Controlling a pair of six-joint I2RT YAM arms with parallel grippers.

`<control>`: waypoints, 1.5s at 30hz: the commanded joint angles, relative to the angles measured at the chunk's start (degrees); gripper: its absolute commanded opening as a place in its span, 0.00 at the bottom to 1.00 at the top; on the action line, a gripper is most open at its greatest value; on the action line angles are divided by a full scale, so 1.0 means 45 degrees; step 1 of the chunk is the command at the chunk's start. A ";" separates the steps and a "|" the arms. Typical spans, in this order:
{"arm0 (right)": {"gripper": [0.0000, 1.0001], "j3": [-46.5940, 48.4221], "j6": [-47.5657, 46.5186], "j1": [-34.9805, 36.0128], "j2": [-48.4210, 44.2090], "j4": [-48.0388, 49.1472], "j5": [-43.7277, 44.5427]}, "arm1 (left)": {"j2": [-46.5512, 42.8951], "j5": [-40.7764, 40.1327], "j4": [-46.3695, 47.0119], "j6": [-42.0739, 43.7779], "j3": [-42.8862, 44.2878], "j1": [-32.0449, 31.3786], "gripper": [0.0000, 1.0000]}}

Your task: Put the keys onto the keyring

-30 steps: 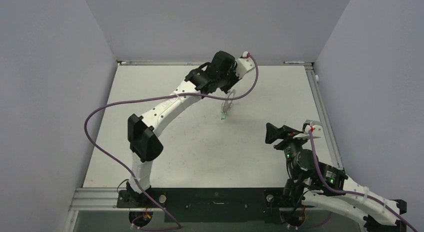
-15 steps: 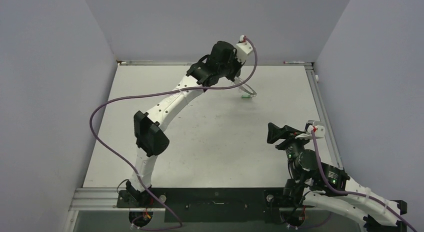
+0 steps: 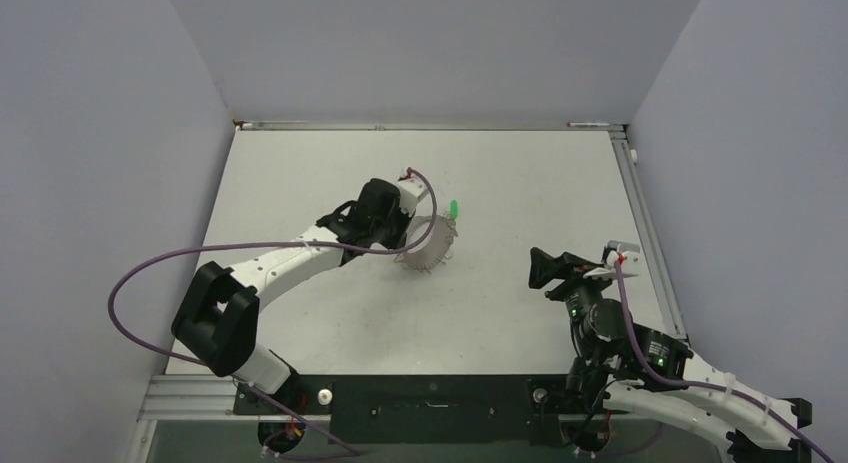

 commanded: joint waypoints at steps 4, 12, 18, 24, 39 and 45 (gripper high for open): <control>0.65 -0.0262 0.0080 -0.0011 0.0883 0.1057 -0.0414 | -0.2253 -0.0650 0.1389 -0.1108 -0.2677 0.0087 0.02; 0.65 -0.0433 0.0087 -0.0024 0.1437 0.1569 -0.0727 | -0.3406 -0.1702 0.1304 -0.1610 -0.4166 0.0149 0.11; 0.68 -0.0711 0.0378 -0.0015 0.1413 0.1449 -0.0682 | -0.4788 -0.4963 0.2249 -0.2786 -0.5611 0.0327 0.40; 0.77 -0.0612 0.0536 -0.0009 0.1641 0.1348 -0.0421 | -0.6332 -0.4487 0.3624 -0.4651 -0.6652 0.0402 0.99; 0.93 -0.0008 0.1047 -0.0015 0.2987 0.1183 0.0470 | -1.2270 -0.5432 -0.0635 -0.7916 -0.5911 0.0414 0.96; 0.96 -0.0454 -0.0437 -0.0018 0.2908 0.2741 -0.0111 | -1.4124 -0.6035 -0.3215 -0.5317 -0.5041 0.0432 0.96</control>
